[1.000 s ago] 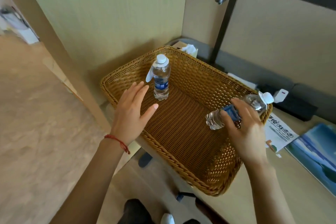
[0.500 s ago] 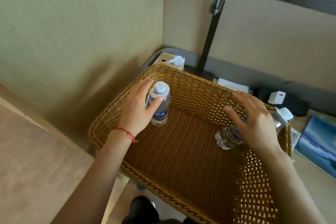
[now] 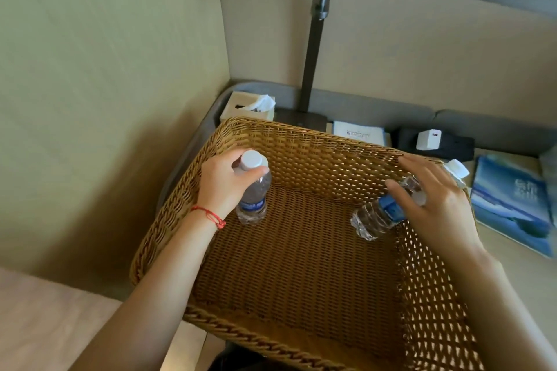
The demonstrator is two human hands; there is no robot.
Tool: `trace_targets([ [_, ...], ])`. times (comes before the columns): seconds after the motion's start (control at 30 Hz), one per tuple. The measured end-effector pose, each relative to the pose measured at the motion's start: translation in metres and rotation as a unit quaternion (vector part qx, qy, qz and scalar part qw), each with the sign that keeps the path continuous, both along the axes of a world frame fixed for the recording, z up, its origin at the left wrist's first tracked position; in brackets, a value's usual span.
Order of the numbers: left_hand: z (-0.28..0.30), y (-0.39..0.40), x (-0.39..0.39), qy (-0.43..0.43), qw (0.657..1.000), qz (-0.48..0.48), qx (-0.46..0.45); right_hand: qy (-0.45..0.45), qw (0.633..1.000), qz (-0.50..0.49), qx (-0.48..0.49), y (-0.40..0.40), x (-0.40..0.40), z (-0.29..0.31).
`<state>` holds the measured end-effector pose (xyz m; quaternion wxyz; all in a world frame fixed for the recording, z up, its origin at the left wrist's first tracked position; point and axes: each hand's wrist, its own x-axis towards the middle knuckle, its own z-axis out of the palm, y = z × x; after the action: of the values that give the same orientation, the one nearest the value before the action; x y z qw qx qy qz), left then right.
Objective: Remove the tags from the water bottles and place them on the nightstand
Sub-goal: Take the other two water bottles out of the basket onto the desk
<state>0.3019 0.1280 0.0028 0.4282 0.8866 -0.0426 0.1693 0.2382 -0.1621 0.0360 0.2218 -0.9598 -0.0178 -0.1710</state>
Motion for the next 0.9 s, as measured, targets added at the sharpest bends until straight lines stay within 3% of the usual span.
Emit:
trace_targets([
  [0.37,0.010,-0.015,-0.010,-0.081,0.995,-0.035,0.047,-0.027,0.996,-0.039,0.080,-0.029,-0.008,-0.005],
  [0.9,0.032,-0.104,-0.012,-0.100,0.985,-0.140,-0.018,-0.003,0.976,-0.158,0.150,-0.095,0.018,-0.036],
])
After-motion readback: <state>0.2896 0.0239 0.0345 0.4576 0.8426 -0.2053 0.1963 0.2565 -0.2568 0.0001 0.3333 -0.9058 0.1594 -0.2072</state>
